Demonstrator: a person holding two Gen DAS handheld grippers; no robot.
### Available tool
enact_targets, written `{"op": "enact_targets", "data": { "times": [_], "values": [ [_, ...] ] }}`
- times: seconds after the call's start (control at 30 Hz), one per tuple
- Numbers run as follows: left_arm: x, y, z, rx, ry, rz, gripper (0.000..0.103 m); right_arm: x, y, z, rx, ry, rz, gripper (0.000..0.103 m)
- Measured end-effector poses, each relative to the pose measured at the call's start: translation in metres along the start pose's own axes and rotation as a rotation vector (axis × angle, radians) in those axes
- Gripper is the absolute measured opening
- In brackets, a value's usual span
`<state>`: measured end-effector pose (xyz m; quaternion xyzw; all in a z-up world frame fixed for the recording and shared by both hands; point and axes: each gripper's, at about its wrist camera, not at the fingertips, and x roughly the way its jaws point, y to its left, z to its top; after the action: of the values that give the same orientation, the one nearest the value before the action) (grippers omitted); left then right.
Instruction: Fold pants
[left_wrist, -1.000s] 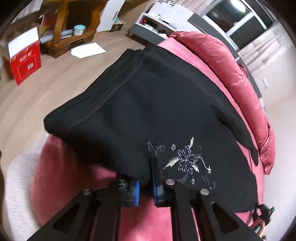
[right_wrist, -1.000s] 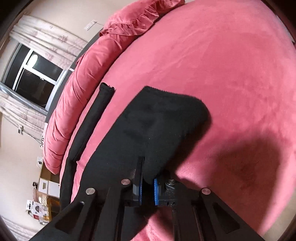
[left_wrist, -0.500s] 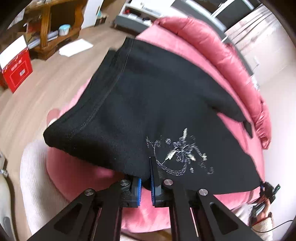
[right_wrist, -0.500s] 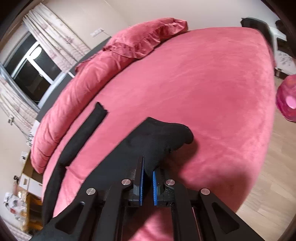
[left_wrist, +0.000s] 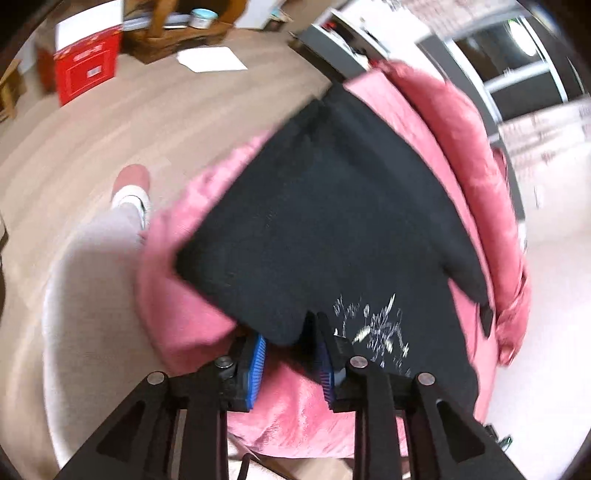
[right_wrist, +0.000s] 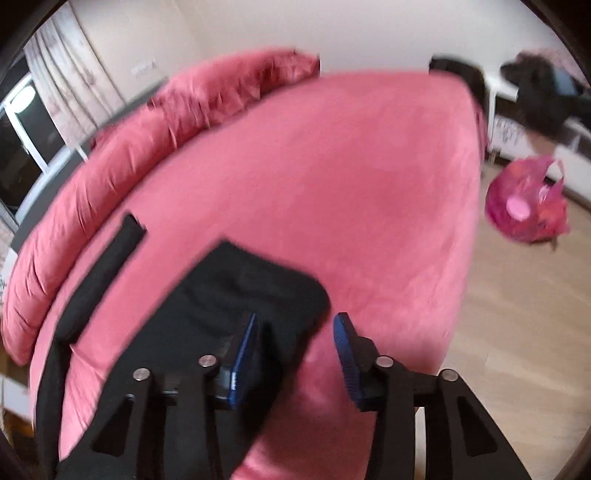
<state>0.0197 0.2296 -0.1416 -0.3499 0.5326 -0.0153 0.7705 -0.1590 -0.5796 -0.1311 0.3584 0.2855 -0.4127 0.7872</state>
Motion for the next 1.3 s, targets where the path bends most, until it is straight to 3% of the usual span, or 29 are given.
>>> {"op": "enact_targets", "data": {
  "times": [0.13, 0.2, 0.37, 0.5, 0.57, 0.6, 0.7, 0.8, 0.97, 1.07, 1.2, 1.3],
  "values": [
    [-0.021, 0.017, 0.001, -0.018, -0.080, 0.025, 0.030, -0.030, 0.035, -0.003, -0.091, -0.095, 0.049, 0.049],
    [-0.026, 0.019, 0.004, -0.034, -0.106, 0.036, 0.030, -0.038, 0.068, -0.017, -0.176, -0.102, 0.109, 0.050],
    [-0.028, 0.015, 0.010, -0.053, -0.145, 0.027, 0.030, -0.030, 0.143, -0.063, -0.365, 0.013, 0.278, 0.052],
    [-0.044, 0.020, 0.012, -0.073, -0.226, 0.015, 0.035, -0.017, 0.188, -0.114, -0.458, 0.120, 0.365, 0.052],
    [-0.047, 0.020, 0.017, -0.083, -0.239, -0.012, 0.054, -0.007, 0.205, -0.135, -0.478, 0.176, 0.404, 0.052],
    [-0.048, 0.019, 0.018, -0.087, -0.246, -0.022, 0.057, -0.003, 0.214, -0.148, -0.490, 0.197, 0.425, 0.052],
    [-0.050, 0.015, 0.025, -0.109, -0.265, -0.034, 0.058, 0.000, 0.224, -0.175, -0.538, 0.192, 0.428, 0.053],
    [-0.044, 0.001, 0.037, -0.081, -0.256, -0.044, 0.059, -0.004, 0.228, -0.189, -0.660, 0.126, 0.419, 0.061],
    [-0.011, -0.042, 0.073, 0.044, -0.220, -0.029, 0.062, -0.005, 0.231, -0.200, -0.719, 0.098, 0.402, 0.062],
    [0.014, -0.065, 0.098, 0.111, -0.194, 0.002, 0.062, -0.015, 0.234, -0.198, -0.722, 0.098, 0.374, 0.062],
    [0.046, -0.086, 0.137, 0.154, -0.185, 0.057, 0.063, -0.023, 0.256, -0.196, -0.744, 0.082, 0.413, 0.062],
    [0.072, -0.097, 0.169, 0.161, -0.167, 0.097, 0.063, -0.018, 0.278, -0.203, -0.768, 0.120, 0.434, 0.062]
  ]
}}
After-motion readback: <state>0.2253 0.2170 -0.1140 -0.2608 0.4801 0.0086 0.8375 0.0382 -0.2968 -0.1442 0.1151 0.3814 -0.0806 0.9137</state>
